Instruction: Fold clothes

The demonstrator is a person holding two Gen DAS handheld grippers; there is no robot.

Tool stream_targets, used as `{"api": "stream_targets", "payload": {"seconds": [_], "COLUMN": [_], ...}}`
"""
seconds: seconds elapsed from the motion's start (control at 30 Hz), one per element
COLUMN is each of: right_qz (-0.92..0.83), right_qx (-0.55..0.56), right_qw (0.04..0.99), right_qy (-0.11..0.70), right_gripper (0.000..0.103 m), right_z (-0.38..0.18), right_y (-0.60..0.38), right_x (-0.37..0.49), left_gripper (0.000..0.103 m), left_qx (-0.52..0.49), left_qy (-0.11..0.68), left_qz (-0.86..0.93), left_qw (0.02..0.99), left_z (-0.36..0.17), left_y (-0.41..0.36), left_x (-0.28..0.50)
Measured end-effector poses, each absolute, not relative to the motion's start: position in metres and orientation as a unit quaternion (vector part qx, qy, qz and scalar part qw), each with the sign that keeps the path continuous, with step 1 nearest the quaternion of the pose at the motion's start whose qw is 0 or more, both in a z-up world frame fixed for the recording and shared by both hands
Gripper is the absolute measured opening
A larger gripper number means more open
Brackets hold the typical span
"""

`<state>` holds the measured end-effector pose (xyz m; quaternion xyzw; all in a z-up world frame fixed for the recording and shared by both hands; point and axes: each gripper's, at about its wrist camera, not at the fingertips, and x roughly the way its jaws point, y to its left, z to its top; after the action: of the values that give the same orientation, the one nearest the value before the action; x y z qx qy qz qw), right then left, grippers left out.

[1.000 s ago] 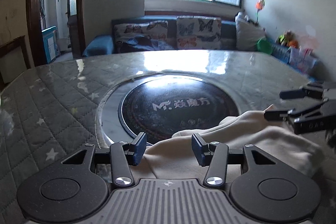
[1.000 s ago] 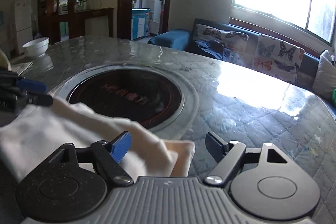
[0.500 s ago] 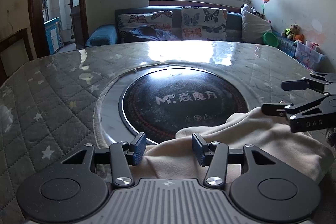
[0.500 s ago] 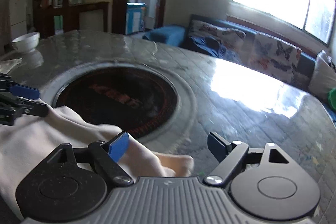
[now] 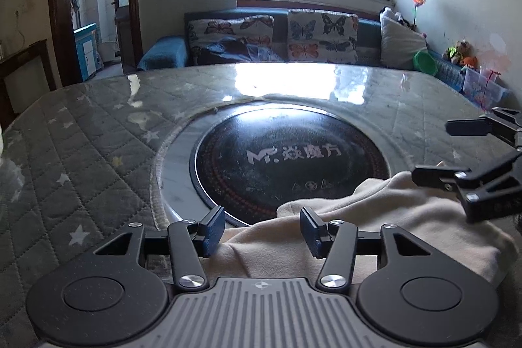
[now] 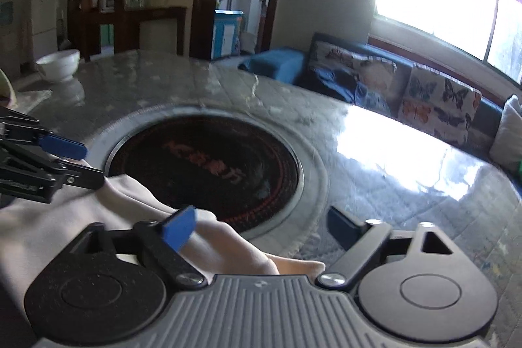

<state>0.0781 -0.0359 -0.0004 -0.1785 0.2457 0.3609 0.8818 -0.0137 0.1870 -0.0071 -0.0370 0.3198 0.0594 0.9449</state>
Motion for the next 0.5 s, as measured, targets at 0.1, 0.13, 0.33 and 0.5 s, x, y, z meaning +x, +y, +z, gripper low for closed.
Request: {"api": "stream_targets", "payload": {"seconds": [0.1,0.13,0.33,0.5], "right_qz": [0.373,0.377,0.392,0.408], "right_qx": [-0.177,-0.175,-0.179,-0.16], "right_qw": [0.882,0.882,0.878,0.871], "right_qy": [0.227,0.223,0.207,0.22], "right_gripper": [0.103,0.103,0.103,0.103], "right_z": [0.01,0.011,0.014,0.011], "right_y": [-0.04,-0.042,-0.047,-0.049], "right_x": [0.063,0.057,0.03,0.017], "left_gripper": [0.066,0.068,0.083,0.094], "left_qx": [-0.043,-0.045,-0.046,-0.054], "left_qy": [0.306,0.303,0.296,0.3], "left_qz": [0.065,0.066,0.083,0.095], "left_qw": [0.949,0.95,0.95,0.948], "left_z": [0.001,0.003,0.007,0.006], "left_y": [0.186,0.186,0.184,0.18], "left_x": [-0.025,-0.03,-0.051,-0.065]}}
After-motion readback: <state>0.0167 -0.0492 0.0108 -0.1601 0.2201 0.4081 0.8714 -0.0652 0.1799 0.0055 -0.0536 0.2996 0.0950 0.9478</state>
